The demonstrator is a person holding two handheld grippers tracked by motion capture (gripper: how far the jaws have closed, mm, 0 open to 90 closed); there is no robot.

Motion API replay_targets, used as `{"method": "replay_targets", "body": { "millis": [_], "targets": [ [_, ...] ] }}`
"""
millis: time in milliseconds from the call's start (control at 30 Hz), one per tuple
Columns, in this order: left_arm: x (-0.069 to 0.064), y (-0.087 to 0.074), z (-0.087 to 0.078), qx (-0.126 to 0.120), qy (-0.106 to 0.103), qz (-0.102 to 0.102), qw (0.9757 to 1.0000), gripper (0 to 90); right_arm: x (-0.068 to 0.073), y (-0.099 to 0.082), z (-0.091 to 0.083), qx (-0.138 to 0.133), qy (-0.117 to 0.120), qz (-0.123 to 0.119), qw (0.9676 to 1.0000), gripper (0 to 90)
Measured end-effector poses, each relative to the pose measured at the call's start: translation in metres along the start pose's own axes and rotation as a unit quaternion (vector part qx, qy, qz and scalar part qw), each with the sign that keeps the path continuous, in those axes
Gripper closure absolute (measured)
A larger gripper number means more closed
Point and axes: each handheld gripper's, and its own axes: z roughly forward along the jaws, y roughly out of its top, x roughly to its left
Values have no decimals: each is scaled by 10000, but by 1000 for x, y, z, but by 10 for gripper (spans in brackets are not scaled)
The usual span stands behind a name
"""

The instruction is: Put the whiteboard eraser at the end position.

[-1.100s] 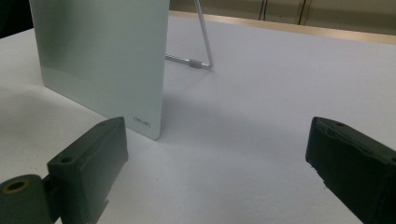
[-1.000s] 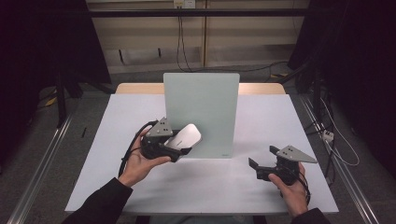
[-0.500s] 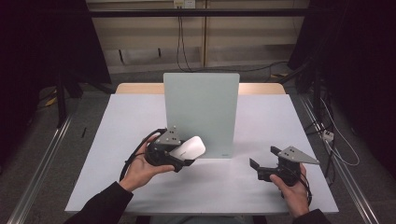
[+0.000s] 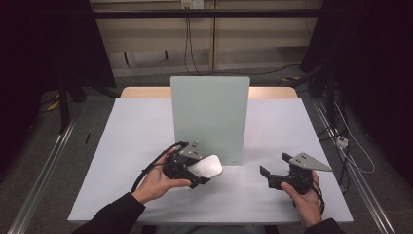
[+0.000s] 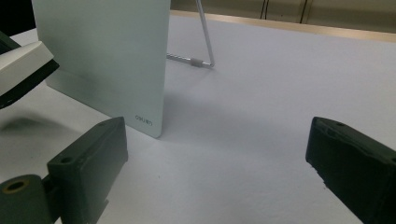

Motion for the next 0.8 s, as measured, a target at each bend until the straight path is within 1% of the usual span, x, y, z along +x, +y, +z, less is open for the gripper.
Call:
{"method": "replay_targets", "body": {
  "millis": [67, 133, 167, 233, 333, 400, 433, 467, 500, 533, 600, 633, 667, 767, 800],
  "targets": [
    [0, 3, 1, 61, -24, 17, 10000, 310, 0, 0, 0, -14, 2, -5, 10000, 53],
    [0, 4, 5, 205, -81, 63, 9997, 310, 0, 0, 0, -2, 10, 5, 10000, 53],
    [-1, 5, 8, 242, -57, 87, 9997, 310, 0, 0, 0, -1, 13, 7, 10000, 52],
    [-2, 5, 12, 340, -97, 113, 9993, 310, 0, 0, 0, -8, 13, -1, 10000, 53],
    [-3, 5, 16, 403, -135, 101, 9990, 310, 0, 0, 0, -13, 2, -5, 10000, 52],
    [-2, 4, 17, 397, -117, 37, 9991, 310, 0, 0, 0, -12, 2, -1, 10000, 53],
    [-2, 5, 17, 474, -41, 42, 9989, 310, 0, 0, 0, -6, 8, 3, 10000, 53],
    [-1, 3, 19, 422, -141, 18, 9990, 310, 0, 0, 0, -15, 15, 13, 10000, 53],
    [-1, 2, 21, 429, -173, 11, 9989, 310, 0, 0, -1, -10, 15, 26, 10000, 53],
    [-2, 1, 22, 469, -178, 17, 9987, 310, 0, 0, -1, -13, 13, 29, 10000, 53],
    [-2, 0, 25, 611, -120, 32, 9981, 310, 0, 0, -1, -17, 9, 25, 10000, 52],
    [-2, -1, 27, 547, -208, 12, 9983, 310, 0, 0, -1, -28, 13, 14, 10000, 53],
    [-2, -1, 28, 513, -235, -29, 9984, 310, 0, 0, -1, -23, 20, 14, 10000, 53],
    [-2, 0, 30, 592, -243, 22, 9979, 310, 1, 0, -1, -12, 12, 20, 10000, 53],
    [-3, 0, 31, 620, -175, 52, 9979, 309, 0, 0, -1, -4, 0, 18, 10000, 53]
  ]
}}
